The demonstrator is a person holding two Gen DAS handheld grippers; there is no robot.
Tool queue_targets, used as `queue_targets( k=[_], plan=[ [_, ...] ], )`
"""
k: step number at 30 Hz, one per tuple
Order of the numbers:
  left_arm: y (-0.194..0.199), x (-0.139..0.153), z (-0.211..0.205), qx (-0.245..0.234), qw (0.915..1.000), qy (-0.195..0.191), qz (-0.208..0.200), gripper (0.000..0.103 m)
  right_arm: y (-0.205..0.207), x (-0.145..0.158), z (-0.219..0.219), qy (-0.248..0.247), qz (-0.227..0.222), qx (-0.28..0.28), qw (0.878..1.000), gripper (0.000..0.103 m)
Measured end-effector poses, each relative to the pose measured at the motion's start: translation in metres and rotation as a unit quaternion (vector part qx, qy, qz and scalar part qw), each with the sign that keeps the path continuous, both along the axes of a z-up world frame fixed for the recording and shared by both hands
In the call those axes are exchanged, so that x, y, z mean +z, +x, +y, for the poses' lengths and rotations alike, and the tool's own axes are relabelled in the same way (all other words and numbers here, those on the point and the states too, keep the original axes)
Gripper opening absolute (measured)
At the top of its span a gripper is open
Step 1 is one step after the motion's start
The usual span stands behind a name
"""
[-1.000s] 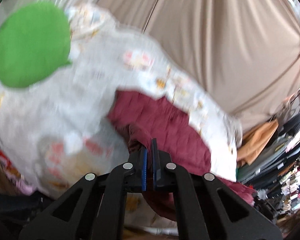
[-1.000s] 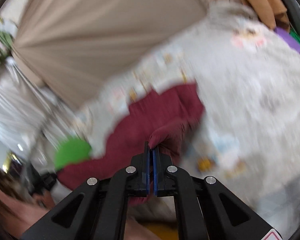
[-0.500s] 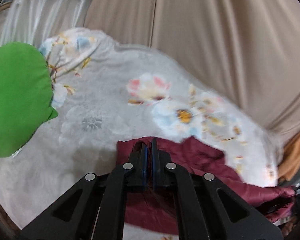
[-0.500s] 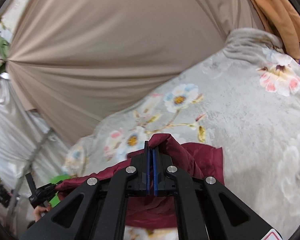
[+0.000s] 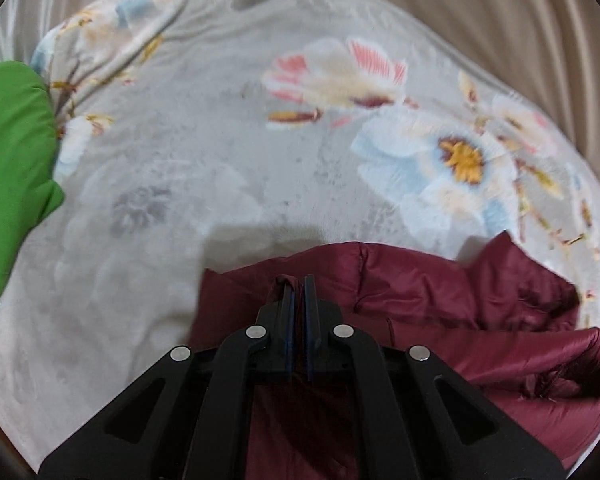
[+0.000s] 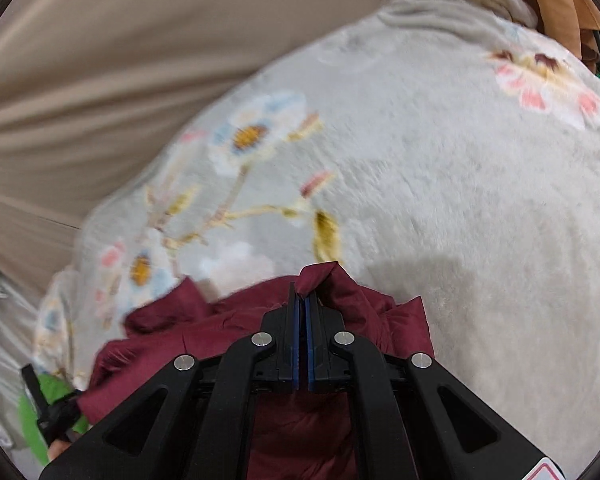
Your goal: Fold large clothes
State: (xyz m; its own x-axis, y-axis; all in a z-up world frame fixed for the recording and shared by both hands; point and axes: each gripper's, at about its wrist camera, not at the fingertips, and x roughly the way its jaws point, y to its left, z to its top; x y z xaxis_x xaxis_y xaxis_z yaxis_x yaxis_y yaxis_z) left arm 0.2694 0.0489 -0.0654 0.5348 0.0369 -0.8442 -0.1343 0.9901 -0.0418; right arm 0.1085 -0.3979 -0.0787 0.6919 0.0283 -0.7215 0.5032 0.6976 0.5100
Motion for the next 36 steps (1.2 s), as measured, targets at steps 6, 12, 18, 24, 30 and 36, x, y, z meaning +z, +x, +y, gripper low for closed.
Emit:
queue_targets(
  k=[6,12,18,24,30,36],
  plan=[
    [0.006,0.007,0.013,0.006,0.9978,-0.064,-0.02,0.015,-0.017,0.016,-0.016,0.019,-0.056,-0.056,0.997,0.019],
    [-0.07,0.121,0.047,0.006,0.9727,-0.116,-0.201,0.074,-0.073,0.086,0.041,-0.063,-0.118,0.059,0.989,0.026],
    [-0.111,0.056,-0.058,-0.175,0.98,-0.057,-0.075,0.059,-0.057,0.035,0.191,-0.092,-0.049,0.275,0.956,0.0],
    [-0.119,-0.014,-0.059,-0.137,0.9905,-0.008,0.011,0.056,-0.059,-0.013,0.176,-0.1,0.01,0.241,0.965,0.0],
    [-0.111,-0.028,-0.004,-0.095,0.9952,0.022,0.015,0.057,-0.102,-0.043,0.051,-0.06,0.057,0.068,0.994,0.0],
    [-0.114,0.012,-0.01,-0.075,0.9969,-0.017,-0.02,0.054,-0.104,0.007,0.036,-0.075,0.023,0.026,0.997,0.002]
  ],
)
